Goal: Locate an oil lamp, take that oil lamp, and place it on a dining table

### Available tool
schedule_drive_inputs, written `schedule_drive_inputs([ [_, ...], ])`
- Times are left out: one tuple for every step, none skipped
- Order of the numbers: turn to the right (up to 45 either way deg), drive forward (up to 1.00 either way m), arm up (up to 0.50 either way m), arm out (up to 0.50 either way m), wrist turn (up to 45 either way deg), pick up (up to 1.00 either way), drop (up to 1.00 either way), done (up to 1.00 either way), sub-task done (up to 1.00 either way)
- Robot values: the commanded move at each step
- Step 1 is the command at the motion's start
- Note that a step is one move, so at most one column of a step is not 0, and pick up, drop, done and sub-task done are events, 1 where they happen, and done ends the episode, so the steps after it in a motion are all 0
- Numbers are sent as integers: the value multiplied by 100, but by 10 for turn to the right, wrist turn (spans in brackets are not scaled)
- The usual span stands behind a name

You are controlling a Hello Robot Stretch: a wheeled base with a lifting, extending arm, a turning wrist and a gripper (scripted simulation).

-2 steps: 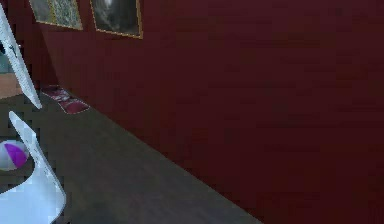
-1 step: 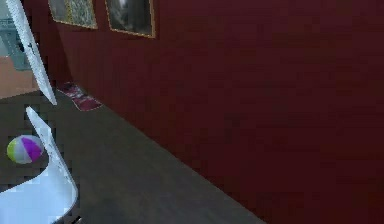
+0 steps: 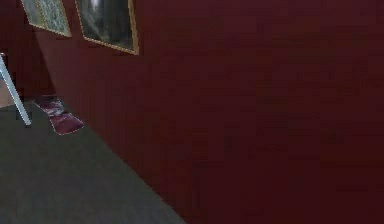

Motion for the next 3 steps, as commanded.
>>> schedule_drive_inputs([
  [-450, 0, 0, 0, 0, 0, 0, 0, 0],
  [-450, 0, 0, 0, 0, 0, 0, 0, 0],
  [-450, 0, 0, 0, 0, 0, 0, 0, 0],
])
